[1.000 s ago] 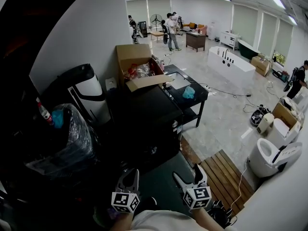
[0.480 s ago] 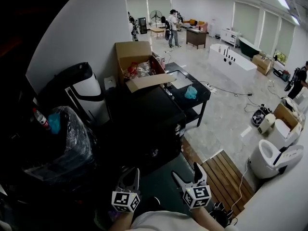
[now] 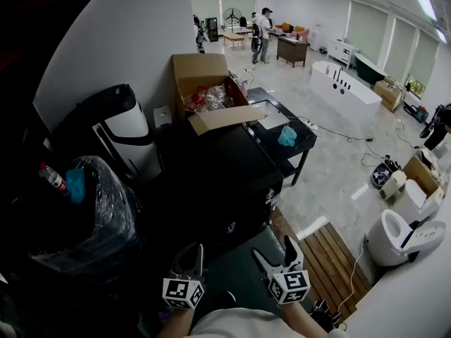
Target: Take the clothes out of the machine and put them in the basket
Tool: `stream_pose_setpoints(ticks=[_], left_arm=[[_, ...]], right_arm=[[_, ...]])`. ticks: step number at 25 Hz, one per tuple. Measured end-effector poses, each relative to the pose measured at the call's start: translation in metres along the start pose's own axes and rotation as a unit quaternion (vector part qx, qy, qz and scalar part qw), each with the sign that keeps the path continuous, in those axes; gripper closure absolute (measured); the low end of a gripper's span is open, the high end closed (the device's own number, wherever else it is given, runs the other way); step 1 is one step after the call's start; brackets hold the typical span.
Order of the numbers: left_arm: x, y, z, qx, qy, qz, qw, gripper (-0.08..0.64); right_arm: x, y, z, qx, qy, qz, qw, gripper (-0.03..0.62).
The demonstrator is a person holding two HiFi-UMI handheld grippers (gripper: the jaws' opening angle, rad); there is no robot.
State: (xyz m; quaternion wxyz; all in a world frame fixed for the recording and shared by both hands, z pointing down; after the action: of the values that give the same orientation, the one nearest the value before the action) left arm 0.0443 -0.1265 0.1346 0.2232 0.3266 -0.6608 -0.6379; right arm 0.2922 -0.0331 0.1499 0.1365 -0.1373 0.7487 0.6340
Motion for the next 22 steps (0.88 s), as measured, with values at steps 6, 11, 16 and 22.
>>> stream_pose_setpoints(ticks=[6,11,16,22], left_arm=[[0.025,0.008,-0.017,0.003,0.001,0.007,1.0000,0.538],[0.035,0.010,-0.024,0.004,0.005,0.002,1.0000,0.540],[0.040,0.013,-0.024,0.004,-0.005,0.007,1.0000,0.540],[0.036,0.010,-0.025,0.008,-0.022,0.004,0.9997,0.540]], right_arm=[[0.007,-0.003,-0.031,0.002,-0.001,0.002,1.000,0.124],[0.011,-0.003,-0.045,-0.002,-0.001,0.002,1.000,0.124],[0.014,-0.002,-0.054,0.004,-0.010,0.003,1.000,0.127],[0.006,-0.008,-0.060,0.005,-0.029,0.004,1.000,0.127]])
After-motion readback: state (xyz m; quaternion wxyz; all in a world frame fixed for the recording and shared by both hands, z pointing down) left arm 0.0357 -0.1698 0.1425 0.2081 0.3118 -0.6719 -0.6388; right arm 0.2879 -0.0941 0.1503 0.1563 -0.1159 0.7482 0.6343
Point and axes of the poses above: the fingertips, and each gripper's own axes: z backward along the fingers, x to its left, y out of its underside, the point moved 7 cm from there along z, backward along the fingers, and after that the axes turned 11 degrees about -z, right-handed, at the moved point
